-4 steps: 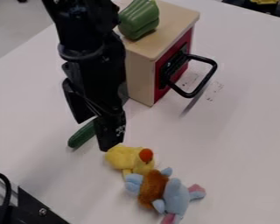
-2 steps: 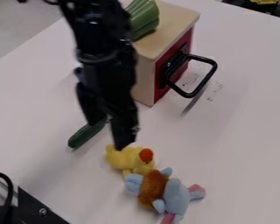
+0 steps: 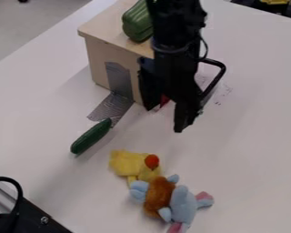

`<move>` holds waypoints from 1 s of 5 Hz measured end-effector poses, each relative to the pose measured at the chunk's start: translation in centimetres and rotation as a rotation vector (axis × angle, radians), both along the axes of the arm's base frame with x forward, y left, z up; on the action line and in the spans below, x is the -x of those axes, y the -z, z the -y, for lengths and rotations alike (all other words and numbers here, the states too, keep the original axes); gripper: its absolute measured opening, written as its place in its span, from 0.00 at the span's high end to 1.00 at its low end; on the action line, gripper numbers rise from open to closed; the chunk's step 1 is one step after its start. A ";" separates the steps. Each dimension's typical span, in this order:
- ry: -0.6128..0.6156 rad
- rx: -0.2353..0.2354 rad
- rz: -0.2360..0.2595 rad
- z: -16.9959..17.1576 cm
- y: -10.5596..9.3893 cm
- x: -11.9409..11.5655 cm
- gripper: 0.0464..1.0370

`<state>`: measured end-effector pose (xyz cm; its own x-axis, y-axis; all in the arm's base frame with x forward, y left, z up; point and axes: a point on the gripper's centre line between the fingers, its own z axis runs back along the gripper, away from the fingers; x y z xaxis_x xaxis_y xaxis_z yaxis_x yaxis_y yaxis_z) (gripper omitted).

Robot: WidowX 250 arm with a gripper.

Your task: Open the drawer

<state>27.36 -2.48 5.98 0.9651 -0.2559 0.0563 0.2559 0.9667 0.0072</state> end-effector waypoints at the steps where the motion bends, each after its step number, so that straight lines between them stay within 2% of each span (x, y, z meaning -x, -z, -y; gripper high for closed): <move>1: 0.003 -0.004 0.003 0.8 0.3 -2.4 0.04; 2: 0.016 -0.014 0.072 1.7 -0.3 -4.9 0.04; 3: 0.042 -0.028 0.102 3.1 0.2 -6.4 0.04; 5: 0.074 -0.115 0.114 4.4 2.8 -8.6 0.04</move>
<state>35.93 -6.92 3.19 0.9324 -0.3369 0.1308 0.3174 0.9364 0.1496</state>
